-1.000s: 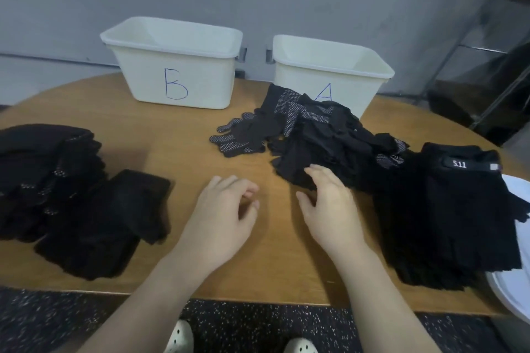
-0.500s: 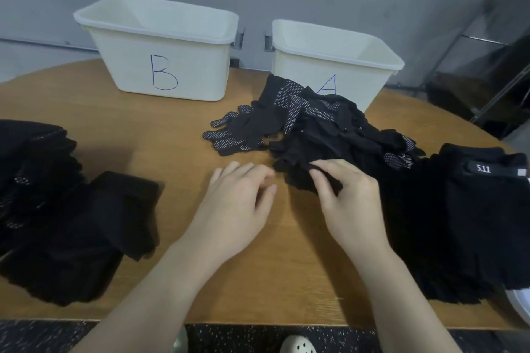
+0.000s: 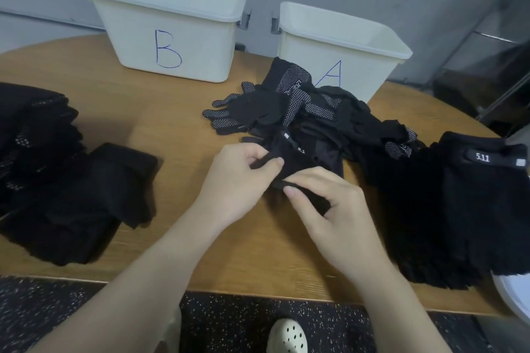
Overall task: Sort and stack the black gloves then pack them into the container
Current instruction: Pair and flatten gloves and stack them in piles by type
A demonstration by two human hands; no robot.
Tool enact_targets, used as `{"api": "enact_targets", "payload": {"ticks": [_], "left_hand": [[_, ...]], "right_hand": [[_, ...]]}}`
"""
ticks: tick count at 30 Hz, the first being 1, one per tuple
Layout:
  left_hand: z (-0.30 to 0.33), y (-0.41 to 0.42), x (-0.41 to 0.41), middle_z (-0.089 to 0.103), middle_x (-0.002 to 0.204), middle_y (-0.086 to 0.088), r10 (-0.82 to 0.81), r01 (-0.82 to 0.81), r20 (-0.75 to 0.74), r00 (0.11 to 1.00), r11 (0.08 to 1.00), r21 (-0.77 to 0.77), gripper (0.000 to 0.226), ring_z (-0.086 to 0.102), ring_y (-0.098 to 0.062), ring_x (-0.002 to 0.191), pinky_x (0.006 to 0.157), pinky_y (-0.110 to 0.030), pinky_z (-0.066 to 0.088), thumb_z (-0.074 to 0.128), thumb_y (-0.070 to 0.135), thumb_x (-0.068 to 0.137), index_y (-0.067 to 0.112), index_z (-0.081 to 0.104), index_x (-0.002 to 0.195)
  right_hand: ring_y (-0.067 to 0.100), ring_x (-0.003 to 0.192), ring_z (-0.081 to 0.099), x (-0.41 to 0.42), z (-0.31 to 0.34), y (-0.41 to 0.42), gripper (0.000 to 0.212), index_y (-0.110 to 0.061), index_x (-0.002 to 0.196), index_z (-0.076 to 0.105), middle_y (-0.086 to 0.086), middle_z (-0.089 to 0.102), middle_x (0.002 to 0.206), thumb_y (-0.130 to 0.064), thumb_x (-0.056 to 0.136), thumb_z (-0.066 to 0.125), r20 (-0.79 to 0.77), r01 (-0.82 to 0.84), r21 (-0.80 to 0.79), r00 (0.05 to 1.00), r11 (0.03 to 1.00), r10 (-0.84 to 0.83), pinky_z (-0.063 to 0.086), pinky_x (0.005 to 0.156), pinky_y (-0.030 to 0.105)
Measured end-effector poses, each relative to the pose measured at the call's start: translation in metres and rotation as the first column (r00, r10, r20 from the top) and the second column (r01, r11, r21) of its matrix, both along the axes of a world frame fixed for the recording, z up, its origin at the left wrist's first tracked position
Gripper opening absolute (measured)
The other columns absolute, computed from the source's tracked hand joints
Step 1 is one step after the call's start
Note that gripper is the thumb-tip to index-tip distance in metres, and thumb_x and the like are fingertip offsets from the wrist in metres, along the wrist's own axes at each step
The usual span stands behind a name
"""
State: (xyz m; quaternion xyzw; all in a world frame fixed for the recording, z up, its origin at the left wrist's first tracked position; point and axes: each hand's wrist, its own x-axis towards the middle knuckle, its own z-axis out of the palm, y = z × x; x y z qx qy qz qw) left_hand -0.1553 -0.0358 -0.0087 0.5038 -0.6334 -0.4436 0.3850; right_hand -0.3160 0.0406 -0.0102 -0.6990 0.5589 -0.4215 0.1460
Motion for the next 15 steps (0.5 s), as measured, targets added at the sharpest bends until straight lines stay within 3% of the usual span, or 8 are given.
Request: {"api": "enact_targets", "payload": {"ticks": [3,5,7,11,15], "left_hand": [[-0.001,0.003,0.004,0.073,0.072,0.007,0.005,0.005,0.102,0.995,0.995,-0.098,0.018,0.067,-0.013,0.066,0.068,-0.033,0.052,0.068,0.029,0.095,0.023,0.071,0.078],[-0.002,0.005,0.010,0.072,0.067,0.006,0.012,0.011,0.163,0.987,0.990,-0.138,0.019,0.063,-0.014,0.059,0.062,-0.035,0.051,0.067,0.030,0.096,0.024,0.069,0.078],[-0.003,0.009,0.017,0.073,0.069,0.005,0.024,0.003,0.176,0.984,0.988,-0.151,0.018,0.067,-0.019,0.064,0.067,-0.041,0.054,0.066,0.031,0.097,0.023,0.069,0.080],[-0.004,0.020,0.029,0.074,0.075,0.012,0.047,-0.019,0.180,0.982,0.988,-0.156,0.015,0.070,-0.007,0.074,0.072,-0.035,0.056,0.065,0.030,0.098,0.025,0.070,0.085],[-0.008,0.030,0.047,0.072,0.078,0.012,0.082,-0.034,0.260,0.962,0.982,-0.185,0.012,0.068,-0.006,0.082,0.072,-0.028,0.052,0.065,0.031,0.098,0.025,0.069,0.089]], "right_hand": [[0.016,0.098,0.070,-0.008,0.002,0.003,0.012,-0.014,0.089,0.080,-0.011,0.072,0.095,-0.018,0.095,0.070,0.042,0.034,-0.075,0.999,0.997,-0.031,0.054,0.086,0.038],[0.018,0.101,0.068,-0.012,0.005,0.002,0.012,-0.013,0.092,0.078,-0.007,0.072,0.098,-0.019,0.095,0.069,0.059,0.084,-0.141,0.995,0.986,-0.077,0.053,0.088,0.035],[0.013,0.111,0.064,-0.013,0.007,-0.002,0.017,-0.015,0.101,0.078,-0.009,0.070,0.108,-0.026,0.095,0.067,0.044,0.150,-0.139,0.988,0.979,-0.146,0.049,0.097,0.028],[-0.001,0.130,0.049,-0.005,0.003,-0.017,0.031,-0.026,0.124,0.071,-0.016,0.059,0.134,-0.039,0.098,0.064,-0.067,0.192,0.030,0.980,0.981,-0.189,0.028,0.106,0.007],[0.010,0.138,0.047,-0.005,-0.010,-0.034,0.039,-0.024,0.136,0.065,-0.007,0.054,0.148,-0.037,0.099,0.065,-0.201,0.156,0.202,0.973,0.967,-0.115,0.029,0.112,0.018]]}}
